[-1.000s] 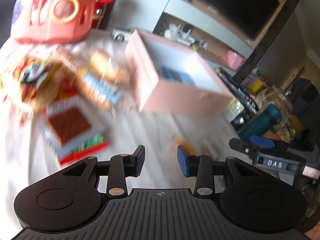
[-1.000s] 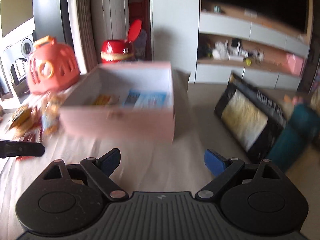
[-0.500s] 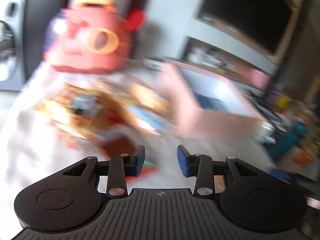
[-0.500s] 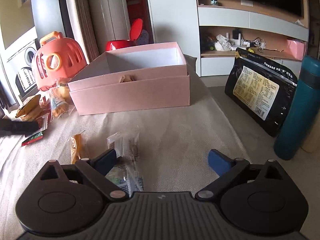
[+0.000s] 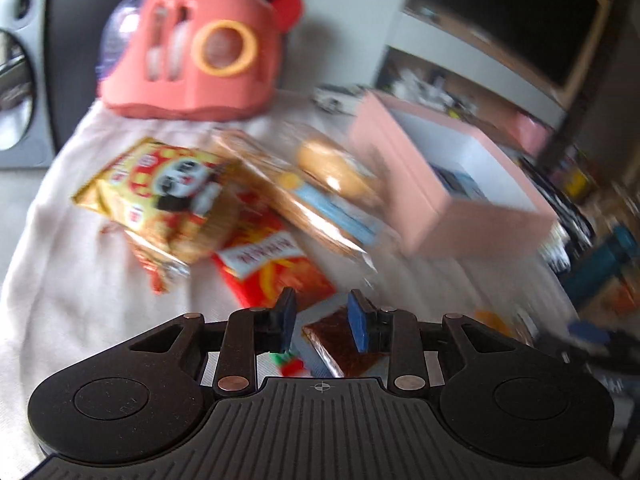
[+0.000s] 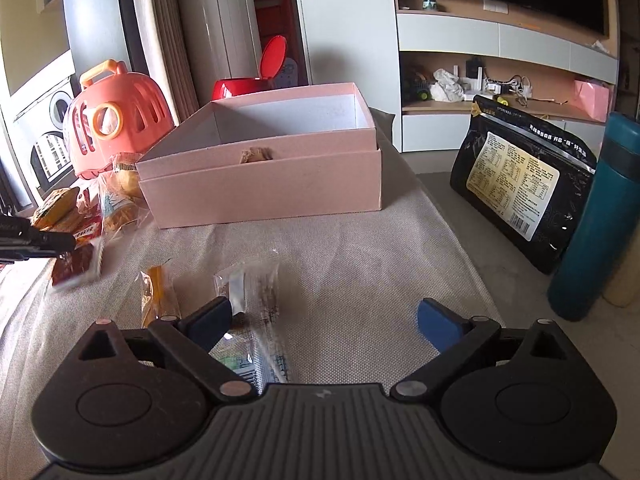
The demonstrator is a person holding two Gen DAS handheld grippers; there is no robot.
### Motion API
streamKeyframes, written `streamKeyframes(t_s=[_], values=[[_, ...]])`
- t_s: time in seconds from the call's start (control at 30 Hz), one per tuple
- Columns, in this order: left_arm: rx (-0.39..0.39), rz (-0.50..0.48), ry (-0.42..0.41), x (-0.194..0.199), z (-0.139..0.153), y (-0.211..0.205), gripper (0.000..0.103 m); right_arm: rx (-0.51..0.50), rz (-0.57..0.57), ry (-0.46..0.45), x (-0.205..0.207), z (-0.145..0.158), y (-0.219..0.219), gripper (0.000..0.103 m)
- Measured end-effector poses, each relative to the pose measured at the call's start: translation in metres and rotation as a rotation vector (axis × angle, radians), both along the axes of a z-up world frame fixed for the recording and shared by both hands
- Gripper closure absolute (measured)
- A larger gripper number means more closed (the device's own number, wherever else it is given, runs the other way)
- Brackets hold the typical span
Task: Organize snacks
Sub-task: 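Grasp the brown jerky packet with the left tool and lift it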
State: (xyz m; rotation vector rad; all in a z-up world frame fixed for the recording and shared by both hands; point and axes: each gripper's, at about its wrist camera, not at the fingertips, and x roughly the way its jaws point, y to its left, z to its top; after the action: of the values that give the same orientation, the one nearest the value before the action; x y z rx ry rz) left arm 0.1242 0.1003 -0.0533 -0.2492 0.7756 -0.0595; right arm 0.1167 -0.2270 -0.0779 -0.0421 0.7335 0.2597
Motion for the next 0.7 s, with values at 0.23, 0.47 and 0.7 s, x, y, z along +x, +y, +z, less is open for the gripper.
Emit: streamKeyframes(t_s=[0.23, 0.47, 0.7], values=[[0.083, -0.264, 0.059, -0.022, -0.003, -0.050, 0.068, -0.002, 0.000, 0.001, 0.000, 0.000, 0.000, 0.003], [0.117, -0.292, 0.041, -0.027, 0.005, -0.058, 0.068, -0.002, 0.000, 0.001, 0.000, 0.000, 0.000, 0.003], [0.185, -0.332, 0.056, -0.016, -0.002, -0.072, 0.064, -0.002, 0.000, 0.001, 0.000, 0.000, 0.000, 0.003]])
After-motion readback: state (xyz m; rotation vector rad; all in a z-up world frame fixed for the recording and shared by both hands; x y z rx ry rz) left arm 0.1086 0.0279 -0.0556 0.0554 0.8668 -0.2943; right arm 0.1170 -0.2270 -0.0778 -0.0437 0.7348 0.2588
